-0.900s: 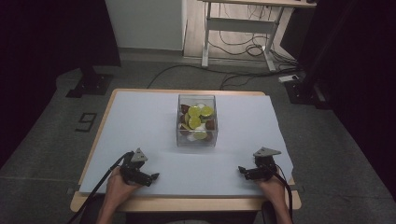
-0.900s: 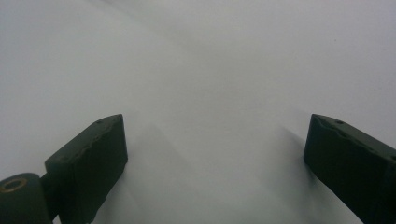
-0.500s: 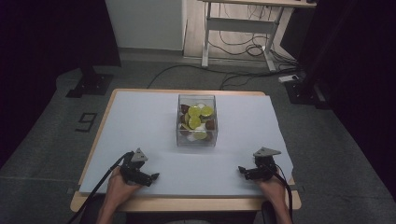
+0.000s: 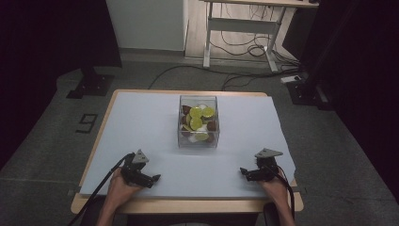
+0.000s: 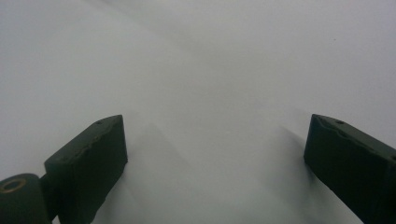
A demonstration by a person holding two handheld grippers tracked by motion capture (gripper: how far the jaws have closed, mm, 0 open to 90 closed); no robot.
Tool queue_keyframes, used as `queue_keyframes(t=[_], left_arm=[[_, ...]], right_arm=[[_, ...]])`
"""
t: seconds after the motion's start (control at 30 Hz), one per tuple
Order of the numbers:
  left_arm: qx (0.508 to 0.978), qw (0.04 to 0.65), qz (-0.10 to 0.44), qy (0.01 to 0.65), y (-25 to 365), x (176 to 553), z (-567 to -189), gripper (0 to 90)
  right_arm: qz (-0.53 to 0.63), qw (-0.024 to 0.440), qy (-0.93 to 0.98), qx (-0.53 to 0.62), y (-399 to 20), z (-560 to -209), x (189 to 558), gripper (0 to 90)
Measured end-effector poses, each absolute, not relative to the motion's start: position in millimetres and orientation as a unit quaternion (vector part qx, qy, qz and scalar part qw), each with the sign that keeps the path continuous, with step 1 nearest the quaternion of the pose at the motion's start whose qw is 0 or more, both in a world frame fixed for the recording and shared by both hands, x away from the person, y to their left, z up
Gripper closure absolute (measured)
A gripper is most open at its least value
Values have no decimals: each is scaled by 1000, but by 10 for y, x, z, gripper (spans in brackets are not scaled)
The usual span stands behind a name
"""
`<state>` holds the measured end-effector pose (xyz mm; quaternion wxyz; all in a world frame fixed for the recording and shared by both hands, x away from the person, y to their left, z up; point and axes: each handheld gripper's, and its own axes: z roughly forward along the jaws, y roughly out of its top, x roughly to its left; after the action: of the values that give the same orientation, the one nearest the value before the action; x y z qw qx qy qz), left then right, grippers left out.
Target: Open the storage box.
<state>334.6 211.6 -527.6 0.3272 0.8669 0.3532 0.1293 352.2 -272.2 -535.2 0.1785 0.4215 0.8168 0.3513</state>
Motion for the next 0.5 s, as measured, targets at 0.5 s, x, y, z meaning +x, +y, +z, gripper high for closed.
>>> queue_keyframes(t=[0.5], left_arm=[[850,357,117,369,2104,3324,-5186,23]], right_arm=[[353,178,818,417,-2630,-5266,3514,31]])
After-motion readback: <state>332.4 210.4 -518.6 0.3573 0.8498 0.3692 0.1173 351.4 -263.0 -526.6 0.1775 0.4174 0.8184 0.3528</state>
